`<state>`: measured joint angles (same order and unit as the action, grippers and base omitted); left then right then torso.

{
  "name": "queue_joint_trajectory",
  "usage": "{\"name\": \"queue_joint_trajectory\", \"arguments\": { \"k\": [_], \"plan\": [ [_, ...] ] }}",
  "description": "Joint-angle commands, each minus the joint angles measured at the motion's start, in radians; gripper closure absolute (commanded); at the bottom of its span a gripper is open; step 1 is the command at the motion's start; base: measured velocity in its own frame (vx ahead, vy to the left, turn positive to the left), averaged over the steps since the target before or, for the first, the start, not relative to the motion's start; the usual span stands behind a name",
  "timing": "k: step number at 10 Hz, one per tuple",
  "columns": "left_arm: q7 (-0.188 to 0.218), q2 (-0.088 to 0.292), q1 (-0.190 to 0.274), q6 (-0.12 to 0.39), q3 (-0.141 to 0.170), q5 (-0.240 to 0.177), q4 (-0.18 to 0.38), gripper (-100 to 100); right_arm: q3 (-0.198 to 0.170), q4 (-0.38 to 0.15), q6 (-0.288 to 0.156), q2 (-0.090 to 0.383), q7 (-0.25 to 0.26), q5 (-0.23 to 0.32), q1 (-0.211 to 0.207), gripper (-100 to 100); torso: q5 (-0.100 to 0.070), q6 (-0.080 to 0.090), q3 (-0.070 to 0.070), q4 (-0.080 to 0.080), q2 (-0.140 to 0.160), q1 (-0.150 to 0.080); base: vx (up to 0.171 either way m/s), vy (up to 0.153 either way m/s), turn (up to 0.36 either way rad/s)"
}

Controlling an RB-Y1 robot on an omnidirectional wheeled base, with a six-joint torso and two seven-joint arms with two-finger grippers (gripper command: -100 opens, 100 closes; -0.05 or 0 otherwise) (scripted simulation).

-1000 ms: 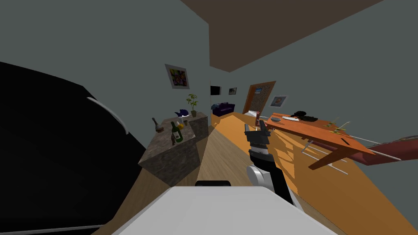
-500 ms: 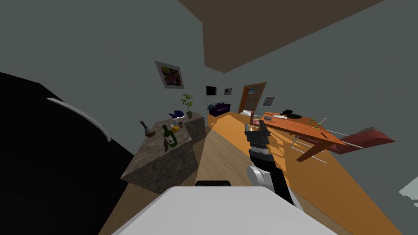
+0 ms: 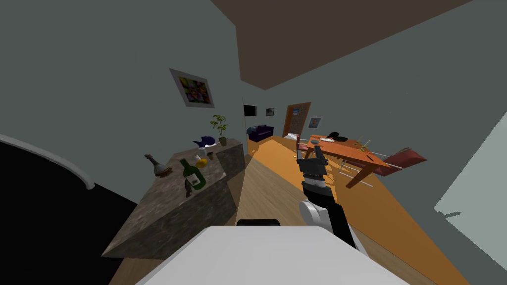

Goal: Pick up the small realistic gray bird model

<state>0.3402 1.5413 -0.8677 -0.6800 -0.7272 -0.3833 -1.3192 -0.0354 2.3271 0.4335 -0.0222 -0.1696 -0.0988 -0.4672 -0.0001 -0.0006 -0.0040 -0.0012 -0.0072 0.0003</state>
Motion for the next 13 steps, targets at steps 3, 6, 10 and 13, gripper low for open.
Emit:
{"name": "queue_joint_trajectory", "arguments": {
  "k": [3,6,10,13],
  "plan": [
    [0.049,0.110,-0.014,-0.014,-0.011,-0.044,0.092,-100,0.000,0.000,0.000,0.000,0.000,0.000,0.000,0,0.000,0.000,-0.001,0.000,-0.001,0.000,0.128,0.018,-0.208],
    [0.085,0.186,-0.029,-0.030,-0.016,-0.083,0.164,-100,0.000,0.000,0.000,0.000,0.000,0.000,0.000,0,0.000,0.000,-0.003,-0.001,-0.004,0.001,0.165,0.034,-0.261],
    [0.116,0.227,-0.042,-0.041,-0.021,-0.114,0.215,-100,0.000,0.000,0.000,0.000,0.000,0.000,0.000,0,0.000,0.001,-0.004,-0.001,-0.007,0.000,0.155,0.044,-0.208],
    [0.150,0.224,-0.063,-0.045,-0.035,-0.140,0.245,-100,0.000,0.000,0.000,0.000,0.000,0.000,0.000,0,0.000,0.000,-0.003,-0.001,-0.006,0.000,0.192,0.044,-0.198]
  ]
}}
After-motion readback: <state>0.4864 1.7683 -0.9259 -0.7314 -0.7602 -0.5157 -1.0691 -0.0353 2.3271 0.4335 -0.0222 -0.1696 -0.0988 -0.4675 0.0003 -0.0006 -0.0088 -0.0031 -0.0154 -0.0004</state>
